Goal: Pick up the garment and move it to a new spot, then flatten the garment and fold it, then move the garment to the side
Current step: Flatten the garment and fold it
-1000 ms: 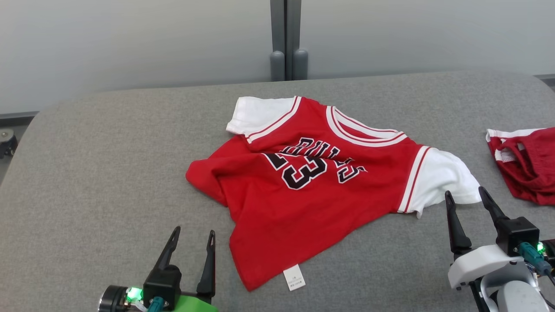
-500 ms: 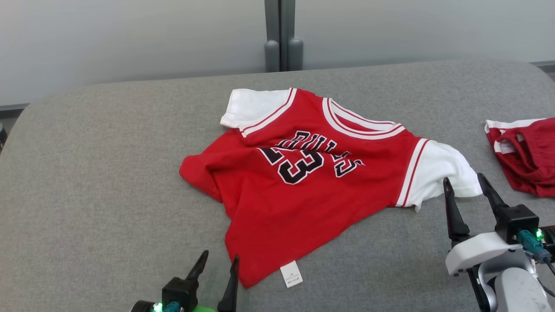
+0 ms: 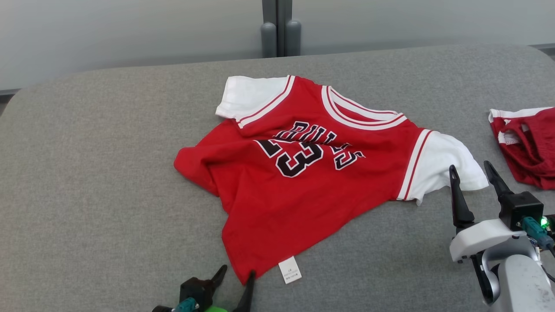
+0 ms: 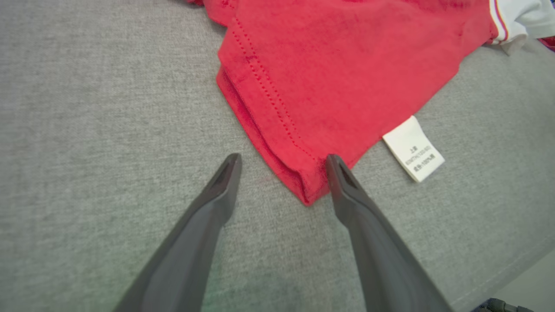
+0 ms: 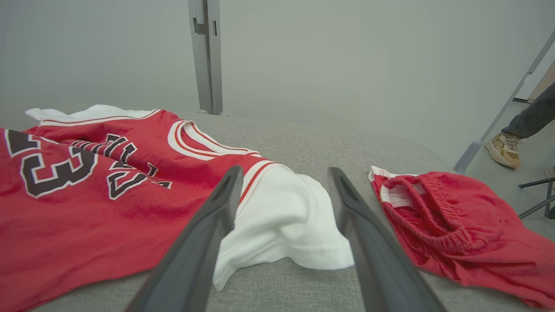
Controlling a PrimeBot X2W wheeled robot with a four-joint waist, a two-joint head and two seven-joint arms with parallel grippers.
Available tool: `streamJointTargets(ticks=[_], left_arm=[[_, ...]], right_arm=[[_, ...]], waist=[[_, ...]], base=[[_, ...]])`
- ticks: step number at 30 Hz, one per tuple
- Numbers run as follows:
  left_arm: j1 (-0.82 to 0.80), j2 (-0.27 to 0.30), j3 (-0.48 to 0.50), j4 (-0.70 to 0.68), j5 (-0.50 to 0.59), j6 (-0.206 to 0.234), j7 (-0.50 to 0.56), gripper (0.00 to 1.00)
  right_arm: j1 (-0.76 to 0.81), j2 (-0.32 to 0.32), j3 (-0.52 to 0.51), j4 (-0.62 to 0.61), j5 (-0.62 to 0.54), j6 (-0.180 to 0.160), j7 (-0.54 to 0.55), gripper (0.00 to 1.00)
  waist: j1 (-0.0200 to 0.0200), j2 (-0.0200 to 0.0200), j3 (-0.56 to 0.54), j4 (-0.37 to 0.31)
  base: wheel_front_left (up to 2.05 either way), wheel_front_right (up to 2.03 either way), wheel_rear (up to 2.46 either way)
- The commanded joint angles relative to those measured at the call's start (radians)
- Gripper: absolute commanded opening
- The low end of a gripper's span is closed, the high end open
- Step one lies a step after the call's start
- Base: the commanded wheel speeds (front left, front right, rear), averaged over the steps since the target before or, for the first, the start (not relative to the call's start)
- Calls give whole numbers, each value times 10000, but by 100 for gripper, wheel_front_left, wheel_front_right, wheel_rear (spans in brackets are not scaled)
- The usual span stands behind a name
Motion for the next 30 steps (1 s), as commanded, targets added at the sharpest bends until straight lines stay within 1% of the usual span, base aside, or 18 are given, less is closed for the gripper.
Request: streamJointTargets(ticks=[1, 4, 5, 6, 7, 8, 15, 25, 30], left_arm=[[-180, 37, -127, 252, -150, -33, 30, 100], [-396, 32, -447, 565, -474, -73, 51, 100], [-450, 27, -559, 644, -512, -82, 61, 87], [-502, 23, -720, 749, -613, -94, 61, 46], [-540, 20, -836, 812, -668, -101, 64, 38], [-589, 9, -967, 901, -771, -108, 74, 0], [-987, 12, -1645, 1249, -1349, -98, 92, 0], [-1332, 37, -1374, 958, -1000, -62, 81, 0], [-1391, 42, -1280, 747, -866, -61, 72, 0]], right_arm=[[-149, -47, -31, 32, -66, -17, -17, 100], [-210, -52, -43, 75, -68, -17, -17, 100], [-236, -54, -57, 85, -69, -17, -17, 100], [-269, -74, -91, 120, -83, -17, -17, 100], [-287, -99, -124, 166, -103, -17, -17, 100], [-318, -133, -174, 257, -140, -17, -17, 100], [-714, -499, -583, 1200, -378, -17, -16, 100], [-1621, -796, -1440, 3293, -573, -17, -16, 100], [-2079, -891, -1671, 3990, -608, -17, -18, 100]], waist=[[0, 0, 35, -6], [0, 0, 91, -15], [0, 0, 106, -16], [0, 0, 125, -13], [0, 0, 141, -9], [0, 0, 160, -2], [0, 0, 307, 45], [0, 0, 696, 242], [0, 0, 954, 356]], base=[[0, 0, 0], [0, 0, 0], [0, 0, 0], [0, 0, 0], [0, 0, 0], [0, 0, 0], [0, 0, 0], [0, 0, 0], [0, 0, 0]])
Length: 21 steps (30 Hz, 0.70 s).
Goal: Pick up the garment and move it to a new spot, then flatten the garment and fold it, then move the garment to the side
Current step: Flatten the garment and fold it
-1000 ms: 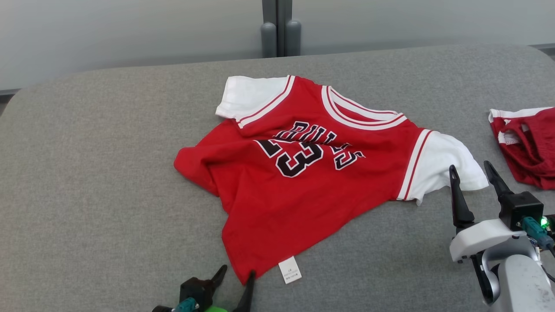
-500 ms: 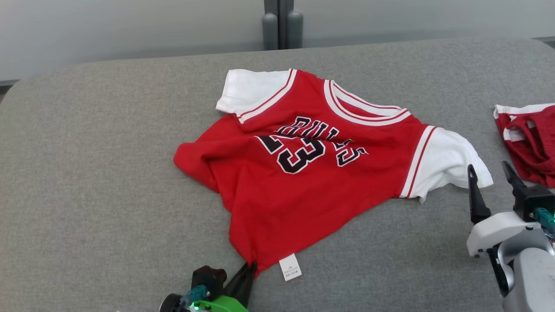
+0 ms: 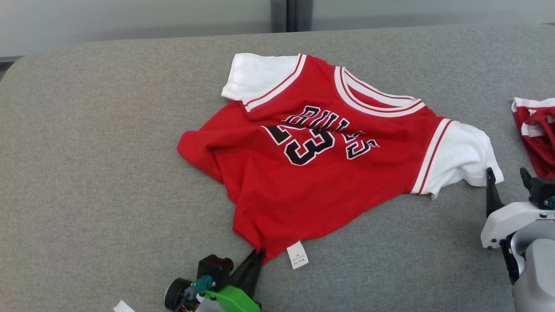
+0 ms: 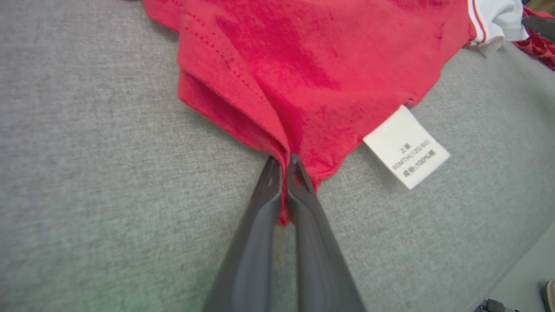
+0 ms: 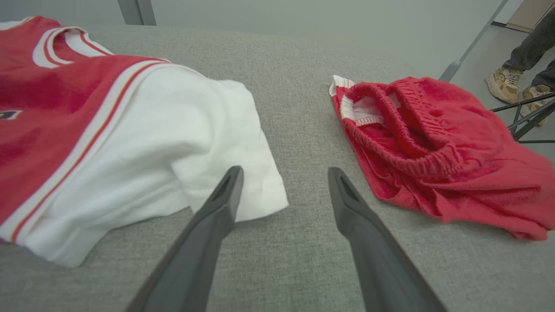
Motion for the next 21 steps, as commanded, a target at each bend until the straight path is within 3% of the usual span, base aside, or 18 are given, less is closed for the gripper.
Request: streamJointTargets(ticks=[1, 16, 17, 18, 19, 20, 21], left_arm=[[-173, 51, 89, 99, 100, 32, 129, 0], [-308, 93, 145, 8, 424, 64, 154, 0], [-307, 94, 117, 11, 435, 64, 154, 0], [-301, 93, 97, 11, 423, 64, 156, 0], [-298, 93, 79, 12, 405, 64, 156, 0], [-297, 93, 59, 13, 389, 62, 156, 0], [-293, 90, 21, 18, 348, 62, 156, 0]], right_arm=[[-230, -59, -20, 105, -46, -17, -18, 100], [-918, -146, 293, 1642, -407, -16, -4, 100], [-932, -110, 315, 1770, -413, -16, -3, 93], [-930, -96, 340, 1895, -413, -16, -1, 78], [-943, -118, 373, 2055, -419, -16, 8, 30], [-959, -117, 387, 2136, -365, -16, 37, 18], [-966, -130, 437, 2217, -338, -17, 43, 0]], waist=[[0, -1, 184, 82], [0, -1, 658, 251], [0, -1, 666, 260], [0, -1, 672, 268], [0, -1, 680, 277], [0, -1, 687, 283], [0, -1, 690, 289]], base=[[0, 0, 0], [0, 0, 0], [0, 0, 0], [0, 0, 0], [0, 0, 0], [0, 0, 0], [0, 0, 0]])
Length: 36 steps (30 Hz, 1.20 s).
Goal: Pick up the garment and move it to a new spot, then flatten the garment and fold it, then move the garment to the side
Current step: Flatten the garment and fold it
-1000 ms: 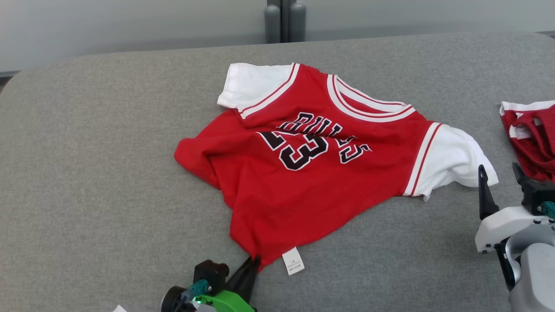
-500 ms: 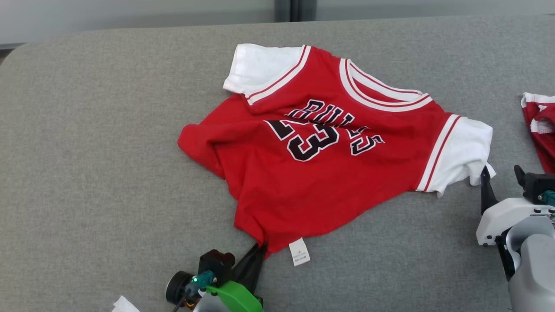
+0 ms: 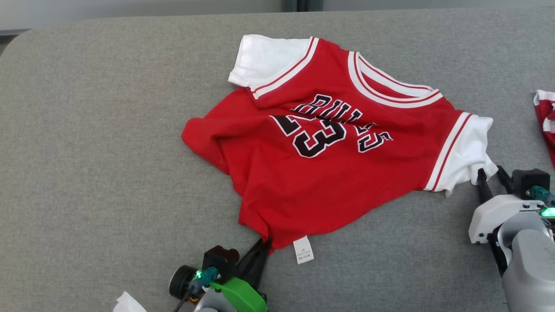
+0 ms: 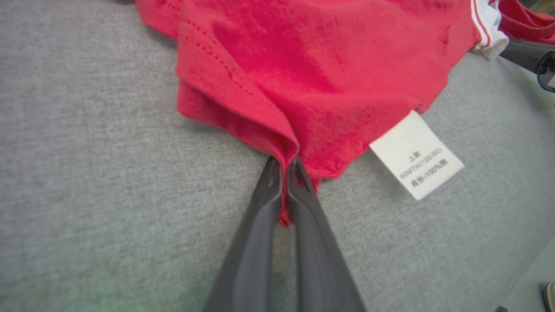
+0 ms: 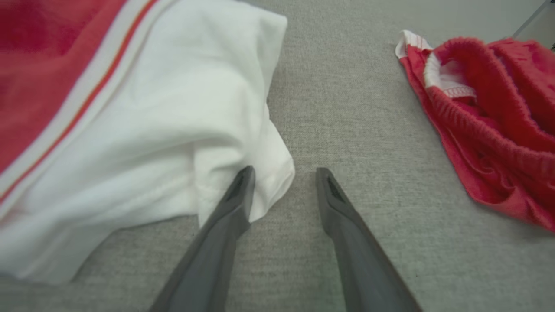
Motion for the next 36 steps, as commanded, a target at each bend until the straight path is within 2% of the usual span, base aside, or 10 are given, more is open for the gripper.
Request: streamJointTargets(ticks=[1, 6, 12, 17, 24, 28, 33, 36], left_arm=[[-49, 138, -40, 323, -64, 102, 190, 0], [-64, 125, -171, 136, -218, 98, 187, 0], [98, 219, 180, -772, -117, 72, 111, 0], [273, 377, 860, -2083, 179, 70, 108, 0], [-127, 774, 2308, -4331, 564, 70, 106, 0], [-819, 1334, 2860, -5313, 628, 70, 108, 0], [-2500, 2666, 3020, -5854, 704, 70, 108, 0], [-3611, 3350, 2973, -5866, 506, 70, 249, 0]], right_arm=[[155, -21, 64, 281, 24, -17, 131, 0], [280, -82, 148, -383, 473, -19, 71, 0], [714, 99, 702, -2117, 1672, -17, 61, 0], [1139, 2, 1457, -3988, 3064, -17, 61, 0], [1091, -149, 1961, -6248, 4780, -17, 61, 0], [646, -214, 1923, -7336, 5604, -16, 61, 0], [-345, -466, 1914, -8334, 6464, -16, 61, 0], [-1199, -734, 2042, -8519, 6719, -16, 80, 0]], waist=[[0, 0, -3, 6], [0, 0, -112, 8], [0, 0, -508, 26], [0, 0, -914, 2], [0, 0, -1374, -94], [0, 0, -1584, -187], [0, 0, -1758, -307], [0, 0, -1805, -396]], base=[[0, 0, 0], [0, 0, 0], [0, 0, 0], [0, 0, 0], [0, 0, 0], [0, 0, 0], [0, 0, 0], [0, 0, 0]])
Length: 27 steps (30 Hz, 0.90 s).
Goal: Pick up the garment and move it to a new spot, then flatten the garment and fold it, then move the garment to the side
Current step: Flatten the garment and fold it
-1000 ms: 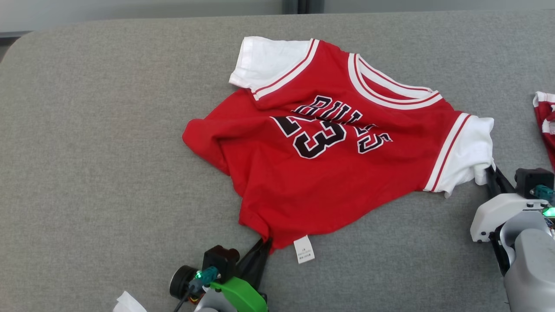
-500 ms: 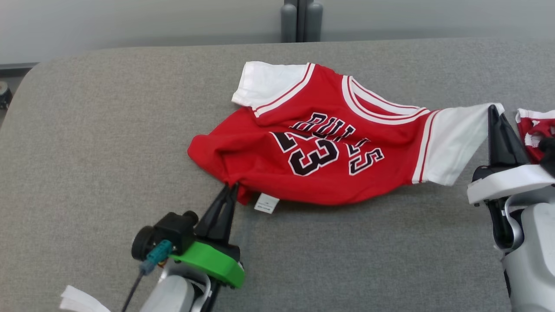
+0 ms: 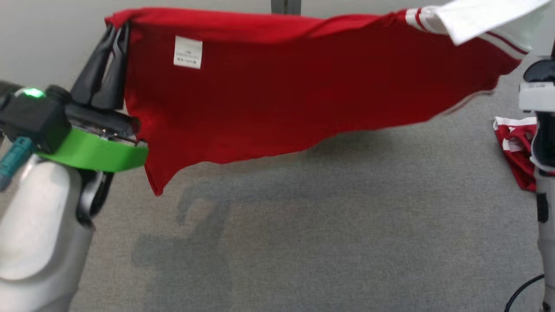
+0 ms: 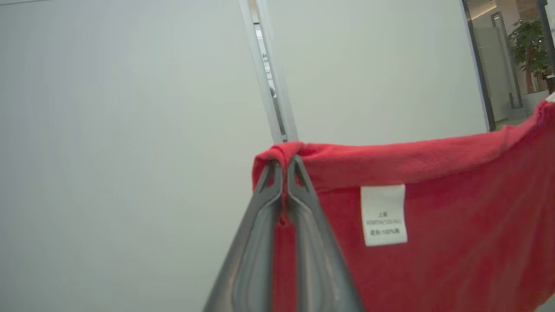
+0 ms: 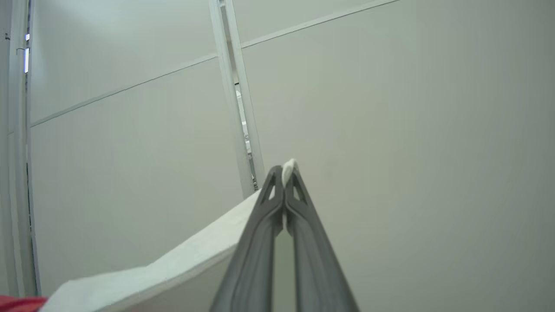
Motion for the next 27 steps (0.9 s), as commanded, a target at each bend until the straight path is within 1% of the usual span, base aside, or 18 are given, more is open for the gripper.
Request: streamJointTargets(ticks=[1, 6, 10, 13, 17, 22, 27], left_arm=[[-547, 303, -34, -9, -42, 31, 93, 0], [-1863, 777, -147, 142, -602, 31, 712, 0], [-2768, 955, -278, 470, -1066, 31, 1241, 0], [-3354, 963, -326, 1101, -1283, 31, 1361, 0], [-4339, 1002, -384, 2108, -1158, 31, 1171, 0], [-5794, 727, -264, 3605, -890, 65, 447, 0], [-7141, 558, -70, 4623, -524, 181, -29, 0]], right_arm=[[-431, -163, -2, -10, 146, -14, 55, 0], [-1821, -620, 55, 393, -109, -14, 443, 0], [-2926, -857, 10, 1060, -570, -14, 686, 0], [-3848, -908, 16, 1760, -1154, -14, 646, 0], [-5308, -796, -50, 2823, -2067, -17, 438, 0], [-7135, -551, -374, 4018, -3256, -19, 102, 0], [-8428, -253, -1030, 4432, -4123, -28, -12, 0]], waist=[[0, 0, -29, -73], [0, 0, 152, -87], [0, 0, 730, -117], [0, 0, 1358, -194], [0, 0, 2299, -325], [0, 0, 3363, -476], [0, 0, 4111, -620]], base=[[0, 0, 0], [0, 0, 0], [0, 0, 0], [0, 0, 0], [0, 0, 0], [0, 0, 0], [0, 0, 0]])
